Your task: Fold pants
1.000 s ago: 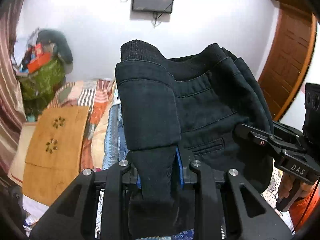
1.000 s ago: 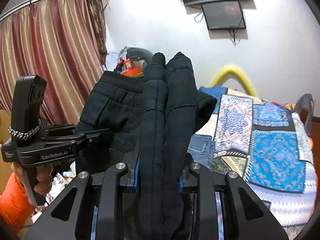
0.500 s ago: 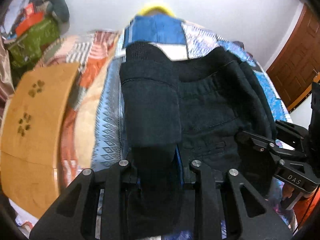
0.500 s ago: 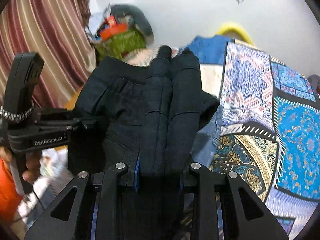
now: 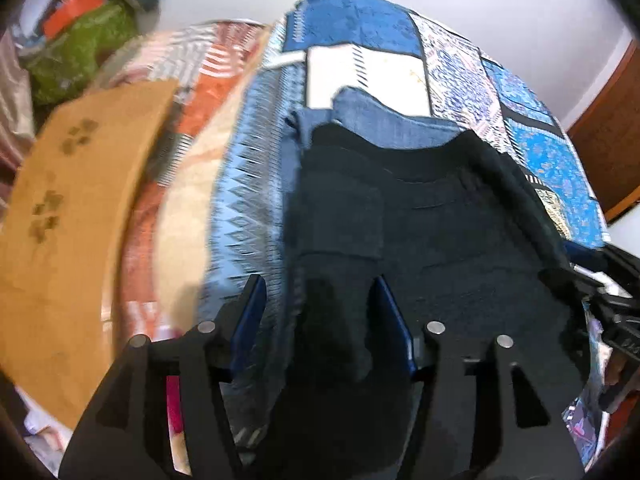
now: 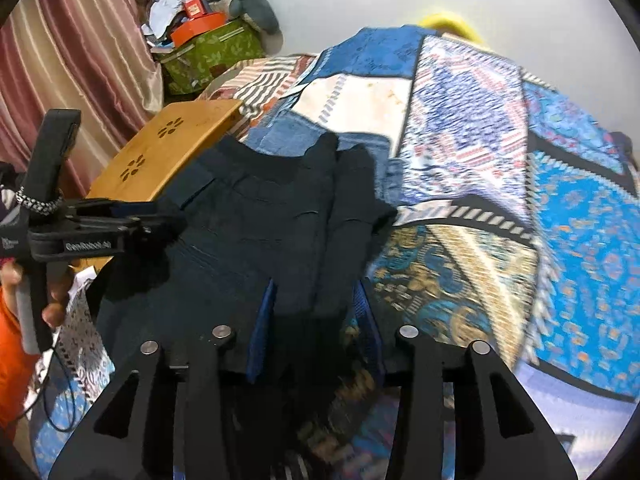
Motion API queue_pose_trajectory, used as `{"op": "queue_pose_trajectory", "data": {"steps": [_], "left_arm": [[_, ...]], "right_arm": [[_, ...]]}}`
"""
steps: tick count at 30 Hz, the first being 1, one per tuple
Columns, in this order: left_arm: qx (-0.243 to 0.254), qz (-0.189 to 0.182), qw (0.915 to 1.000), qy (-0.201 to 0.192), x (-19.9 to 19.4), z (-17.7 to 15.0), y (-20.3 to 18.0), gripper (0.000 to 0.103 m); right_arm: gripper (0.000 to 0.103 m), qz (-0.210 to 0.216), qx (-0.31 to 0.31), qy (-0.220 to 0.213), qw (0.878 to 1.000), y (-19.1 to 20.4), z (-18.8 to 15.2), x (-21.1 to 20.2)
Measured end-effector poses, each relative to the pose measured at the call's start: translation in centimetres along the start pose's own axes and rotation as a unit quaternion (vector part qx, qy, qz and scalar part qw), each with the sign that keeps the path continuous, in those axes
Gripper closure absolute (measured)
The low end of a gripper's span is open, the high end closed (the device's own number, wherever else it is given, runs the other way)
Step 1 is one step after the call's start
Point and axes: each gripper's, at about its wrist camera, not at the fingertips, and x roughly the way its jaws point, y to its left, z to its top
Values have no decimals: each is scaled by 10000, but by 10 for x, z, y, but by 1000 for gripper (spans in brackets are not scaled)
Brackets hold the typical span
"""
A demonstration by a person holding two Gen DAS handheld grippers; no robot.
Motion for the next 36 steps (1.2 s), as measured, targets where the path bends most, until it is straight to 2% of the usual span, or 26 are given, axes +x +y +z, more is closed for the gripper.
{"op": "queue_pose_trajectory", "data": {"steps": [4, 9, 14, 17, 20, 23, 30, 33, 36], "left_arm": [[144, 216, 9992, -307, -43, -4, -6, 46], [217, 207, 9963, -804, -123, -17, -24, 46], [442, 117, 9860, -1603, -223, -44, -55, 46], [520, -94, 9757, -2124, -286, -73, -74, 46], [534, -114, 9627, -2649, -338, -105, -90, 46], [594, -74, 9493, -3085, -379, -137, -105, 46], [698, 28, 9176, -3913, -442, -209, -129, 46], [686, 115, 9059, -4177, -459, -235, -136, 45], [648, 172, 8966, -4377, -469, -254, -140, 33]], "right_arm": [[65, -241, -45, -275, 9993, -1, -2, -35], [65, -173, 38, -849, 9962, 12, 1, -101], [65, -150, -188, -1577, 9872, 50, 1, -179], [65, -90, -350, -2050, 9781, 77, -11, -227], [65, 90, -472, -2603, 9643, 104, -35, -276], [65, 194, -574, -2954, 9535, 125, -58, -308], [65, 511, -636, -3782, 9221, 158, -112, -370], [65, 534, -608, -3945, 9153, 163, -127, -381], [65, 498, -602, -4019, 9123, 167, -140, -384]]}}
